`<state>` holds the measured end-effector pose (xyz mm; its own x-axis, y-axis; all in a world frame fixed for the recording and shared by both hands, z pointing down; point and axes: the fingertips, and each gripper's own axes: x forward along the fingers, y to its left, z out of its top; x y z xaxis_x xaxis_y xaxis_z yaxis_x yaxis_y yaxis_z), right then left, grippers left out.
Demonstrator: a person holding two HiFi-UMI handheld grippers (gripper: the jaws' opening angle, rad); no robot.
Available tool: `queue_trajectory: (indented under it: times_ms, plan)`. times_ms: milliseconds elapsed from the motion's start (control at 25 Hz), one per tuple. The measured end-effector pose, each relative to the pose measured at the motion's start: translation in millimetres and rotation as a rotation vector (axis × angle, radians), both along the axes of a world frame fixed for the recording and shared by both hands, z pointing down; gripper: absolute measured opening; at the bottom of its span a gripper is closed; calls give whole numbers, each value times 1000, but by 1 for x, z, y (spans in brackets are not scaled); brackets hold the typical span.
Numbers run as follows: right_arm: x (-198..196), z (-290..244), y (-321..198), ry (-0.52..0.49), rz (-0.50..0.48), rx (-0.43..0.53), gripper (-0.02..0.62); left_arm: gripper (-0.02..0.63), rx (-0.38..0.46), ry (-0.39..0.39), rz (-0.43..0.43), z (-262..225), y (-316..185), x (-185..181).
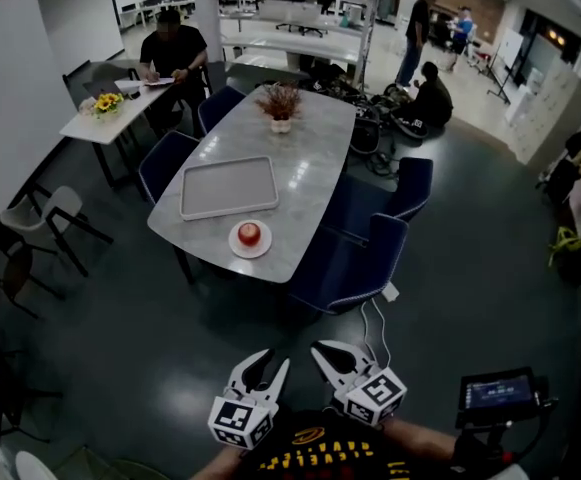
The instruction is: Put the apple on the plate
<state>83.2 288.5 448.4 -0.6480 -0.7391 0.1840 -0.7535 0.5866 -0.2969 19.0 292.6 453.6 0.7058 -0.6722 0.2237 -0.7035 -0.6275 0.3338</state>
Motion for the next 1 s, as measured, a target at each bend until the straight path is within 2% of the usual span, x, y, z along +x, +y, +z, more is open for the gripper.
queue_trajectory:
  times_ms: [240,480,800,1000]
  plan:
    - [-37,11,-32,23,23,-42,8,129,-37,32,20,16,-33,-40]
    - [-52,20,-54,38,39,-76,8,129,-58,50,14,20,-59,-64]
    - [-49,30,-102,-9,25,-118,8,129,-89,33,10,29,-100,-56]
    - [-31,25,-149,-61,-10,-91,8,129,-52,-8,-36,17,-142,-41]
